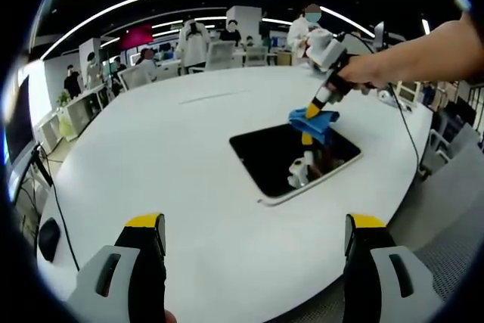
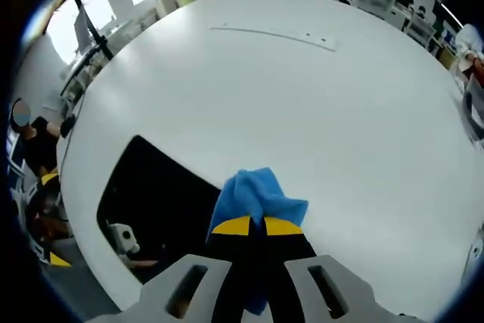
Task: Wipe the mirror surface with the cleaning cloth until all visible marks leave the cleaned area.
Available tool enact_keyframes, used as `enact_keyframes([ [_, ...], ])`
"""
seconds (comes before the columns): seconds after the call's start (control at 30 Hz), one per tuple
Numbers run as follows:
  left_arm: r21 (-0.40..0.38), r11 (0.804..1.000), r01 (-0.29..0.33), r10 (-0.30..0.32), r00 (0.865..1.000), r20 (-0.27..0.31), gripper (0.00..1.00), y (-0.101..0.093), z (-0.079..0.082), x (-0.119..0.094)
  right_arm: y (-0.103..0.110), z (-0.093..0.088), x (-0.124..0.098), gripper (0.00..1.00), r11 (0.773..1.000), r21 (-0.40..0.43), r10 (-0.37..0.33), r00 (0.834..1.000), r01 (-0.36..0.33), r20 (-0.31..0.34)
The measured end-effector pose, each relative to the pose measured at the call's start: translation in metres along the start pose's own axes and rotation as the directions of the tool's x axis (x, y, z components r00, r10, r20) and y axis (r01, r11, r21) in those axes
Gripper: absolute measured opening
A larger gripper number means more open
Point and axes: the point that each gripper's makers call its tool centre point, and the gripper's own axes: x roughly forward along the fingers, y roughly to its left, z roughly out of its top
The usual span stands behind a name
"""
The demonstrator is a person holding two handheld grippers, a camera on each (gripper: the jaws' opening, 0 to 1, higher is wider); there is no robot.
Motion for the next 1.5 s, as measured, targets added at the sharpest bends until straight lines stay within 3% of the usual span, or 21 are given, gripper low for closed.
enact_keyframes([
  [0.37, 0.004, 1.0, 0.002, -0.002, 1.0, -0.003, 0.99, 0.0, 0.0, 0.0, -0.005, 0.002, 0.007, 0.0, 1.0, -0.018, 0.003, 1.0, -0.004, -0.005],
  [1.0, -0.001, 1.0, 0.005, -0.005, 1.0, -0.01, 0.99, -0.002, -0.001, 0.001, 0.004, -0.003, -0.004, 0.0, 1.0, -0.012, 0.01, 1.0, -0.01, -0.019],
  [1.17, 0.007, 1.0, 0.013, -0.012, 1.0, -0.028, 0.99, -0.004, -0.006, 0.0, 0.006, -0.002, -0.005, 0.0, 0.998, -0.054, -0.015, 1.0, 0.014, -0.013],
  [1.3, -0.019, 1.0, 0.019, -0.02, 0.999, -0.044, 0.99, -0.004, -0.009, 0.002, 0.008, 0.006, -0.011, 0.0, 0.998, -0.057, -0.004, 1.0, 0.004, 0.004],
  [1.4, -0.024, 1.0, 0.012, -0.012, 1.0, -0.016, 0.99, -0.002, -0.003, 0.001, 0.01, 0.022, -0.019, 0.0, 0.998, -0.062, 0.006, 0.999, -0.004, 0.033],
  [1.5, -0.014, 1.0, 0.018, -0.018, 0.999, -0.03, 0.99, -0.004, -0.005, 0.002, 0.012, 0.036, -0.029, 0.0, 0.999, -0.028, 0.03, 0.998, -0.028, 0.059],
])
